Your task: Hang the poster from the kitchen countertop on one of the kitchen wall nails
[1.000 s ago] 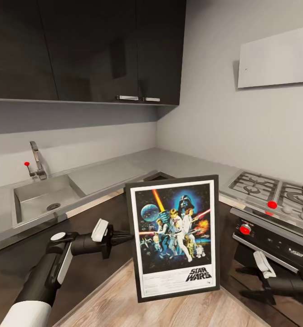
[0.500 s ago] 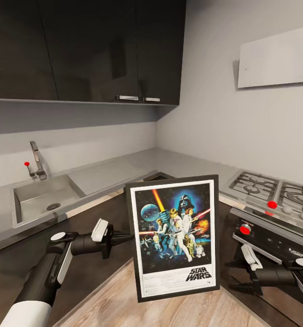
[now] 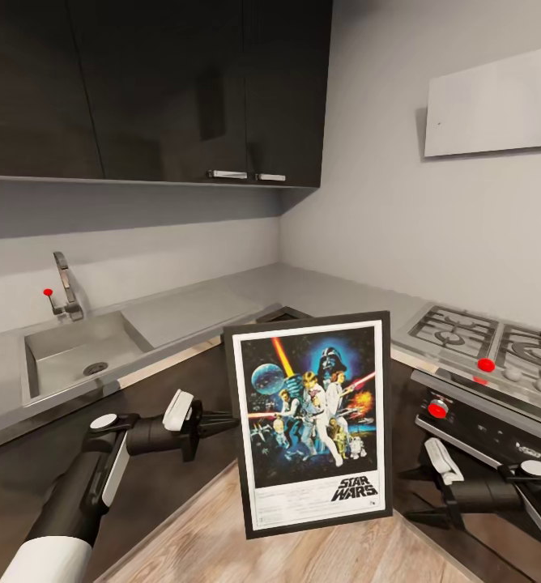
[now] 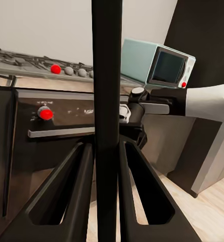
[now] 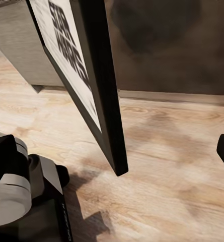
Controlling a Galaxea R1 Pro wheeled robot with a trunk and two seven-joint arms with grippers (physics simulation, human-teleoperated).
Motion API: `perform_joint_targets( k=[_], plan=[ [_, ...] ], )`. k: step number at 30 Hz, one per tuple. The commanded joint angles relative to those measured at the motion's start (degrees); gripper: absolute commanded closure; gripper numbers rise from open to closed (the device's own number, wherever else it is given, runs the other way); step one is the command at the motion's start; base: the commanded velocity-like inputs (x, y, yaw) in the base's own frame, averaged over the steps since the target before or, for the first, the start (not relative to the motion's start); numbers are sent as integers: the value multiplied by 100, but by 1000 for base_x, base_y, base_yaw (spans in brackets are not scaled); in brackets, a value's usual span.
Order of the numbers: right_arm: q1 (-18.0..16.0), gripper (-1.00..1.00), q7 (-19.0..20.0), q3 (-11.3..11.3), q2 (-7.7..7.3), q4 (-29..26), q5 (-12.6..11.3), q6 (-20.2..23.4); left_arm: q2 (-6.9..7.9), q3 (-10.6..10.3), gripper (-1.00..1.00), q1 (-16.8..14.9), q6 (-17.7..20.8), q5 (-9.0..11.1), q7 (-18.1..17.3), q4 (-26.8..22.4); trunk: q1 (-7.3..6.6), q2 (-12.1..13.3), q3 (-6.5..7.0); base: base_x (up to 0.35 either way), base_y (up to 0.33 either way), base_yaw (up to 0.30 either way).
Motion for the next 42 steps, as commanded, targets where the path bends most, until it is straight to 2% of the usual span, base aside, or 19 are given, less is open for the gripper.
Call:
perform_joint_targets(
  k=[1, 8, 15, 25, 29, 42],
  plan=[
    [-5, -100, 4, 31, -3, 2, -36, 22, 1, 0, 100, -4, 42, 1, -21, -1, 0, -4, -7, 0, 0, 0],
    [-3, -100, 2, 40, 15, 5, -36, 10, 1, -8, 100, -4, 42, 4, -21, -3, 0, -4, -7, 0, 0, 0],
    [-5, -100, 2, 46, 174, 7, -36, -4, -2, -25, 100, -4, 42, 8, -21, -3, 0, -4, -7, 0, 0, 0],
    [-4, -100, 2, 49, 226, 7, -36, -5, -7, -26, 100, -4, 42, 8, -21, -3, 0, -4, -7, 0, 0, 0],
    [-5, -100, 2, 49, 296, 7, -33, -5, -8, -15, 100, -4, 42, 8, -21, -3, 0, -4, -7, 0, 0, 0],
    [2, -100, 2, 57, 304, 7, -36, -18, 0, 4, 100, -4, 42, 8, -21, -3, 0, -4, -7, 0, 0, 0]
  ],
)
